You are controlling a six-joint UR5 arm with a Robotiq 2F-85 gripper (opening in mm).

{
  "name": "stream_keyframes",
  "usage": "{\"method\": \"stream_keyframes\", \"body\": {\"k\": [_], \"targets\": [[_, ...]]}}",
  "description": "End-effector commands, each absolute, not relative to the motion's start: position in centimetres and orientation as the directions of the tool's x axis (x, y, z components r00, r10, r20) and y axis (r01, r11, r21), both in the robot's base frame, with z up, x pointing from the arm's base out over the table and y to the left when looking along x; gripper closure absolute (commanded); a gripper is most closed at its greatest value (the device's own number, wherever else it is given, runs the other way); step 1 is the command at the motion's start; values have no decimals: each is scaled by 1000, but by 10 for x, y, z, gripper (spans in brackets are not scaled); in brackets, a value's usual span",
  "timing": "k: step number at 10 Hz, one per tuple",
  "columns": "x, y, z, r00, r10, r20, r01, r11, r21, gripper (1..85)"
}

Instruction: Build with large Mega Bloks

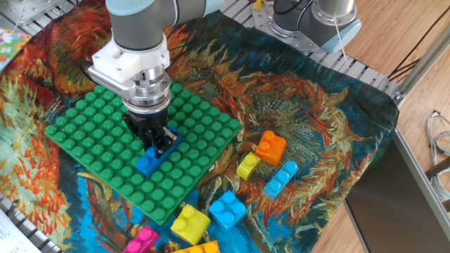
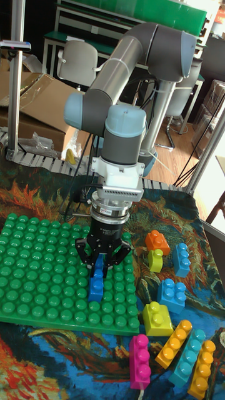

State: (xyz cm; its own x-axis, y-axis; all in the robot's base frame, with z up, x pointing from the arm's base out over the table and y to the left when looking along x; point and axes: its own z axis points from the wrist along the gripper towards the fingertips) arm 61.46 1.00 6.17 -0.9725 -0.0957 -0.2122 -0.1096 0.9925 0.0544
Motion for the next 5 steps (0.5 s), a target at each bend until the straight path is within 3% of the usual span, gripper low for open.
{"method": "stream_keyframes", "body": {"k": [1, 2, 3, 5], "targets": [[616, 11, 62, -973, -90, -215, -106, 992, 62, 843], [615, 9, 68, -970, -120, -213, -133, 990, 48, 820], [616, 18, 75, -965, -142, -222, -164, 983, 83, 443], [617, 19, 75, -959, -162, -233, -186, 979, 85, 360]]}}
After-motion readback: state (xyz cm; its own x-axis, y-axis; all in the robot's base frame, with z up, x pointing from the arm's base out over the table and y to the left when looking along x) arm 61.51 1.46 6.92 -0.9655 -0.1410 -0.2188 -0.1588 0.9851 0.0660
